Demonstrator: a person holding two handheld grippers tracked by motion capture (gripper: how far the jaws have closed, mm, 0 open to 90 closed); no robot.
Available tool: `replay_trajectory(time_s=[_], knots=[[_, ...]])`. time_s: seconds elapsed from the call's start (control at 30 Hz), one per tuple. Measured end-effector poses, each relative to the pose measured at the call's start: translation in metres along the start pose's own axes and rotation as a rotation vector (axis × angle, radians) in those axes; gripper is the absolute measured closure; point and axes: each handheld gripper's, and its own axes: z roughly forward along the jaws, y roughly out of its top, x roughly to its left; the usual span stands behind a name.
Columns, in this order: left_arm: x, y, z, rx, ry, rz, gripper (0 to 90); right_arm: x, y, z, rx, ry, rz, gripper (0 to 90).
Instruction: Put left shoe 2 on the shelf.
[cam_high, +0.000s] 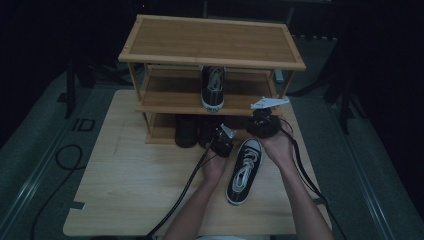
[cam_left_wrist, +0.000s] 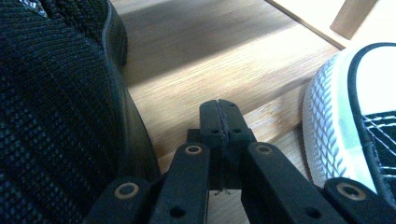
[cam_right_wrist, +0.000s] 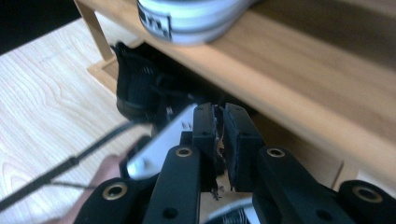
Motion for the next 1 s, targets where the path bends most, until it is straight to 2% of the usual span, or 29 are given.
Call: replay_trajectory(time_s=[0.2, 0.4, 0.73, 1.0], knots=[[0.000, 0.000, 0.000, 0.001, -0.003, -0.003, 90.0, -0.006, -0.025, 0.000, 0.058, -0.011, 0.057, 78.8], [0.001, 0.000, 0.000, 0.000, -0.009, -0.004, 90.0, -0.011, -0.047, 0.001, 0.078, -0.017, 0.100, 73.4], [0.001, 0.000, 0.000, 0.001, -0.008, -0.005, 90.0, -0.009, -0.063, -0.002, 0.102, -0.028, 0.084, 69.3], [0.001, 0.000, 0.000, 0.000, -0.008, -0.005, 90.0, -0.010, -0.071, -0.005, 0.108, -0.033, 0.094, 65.3]])
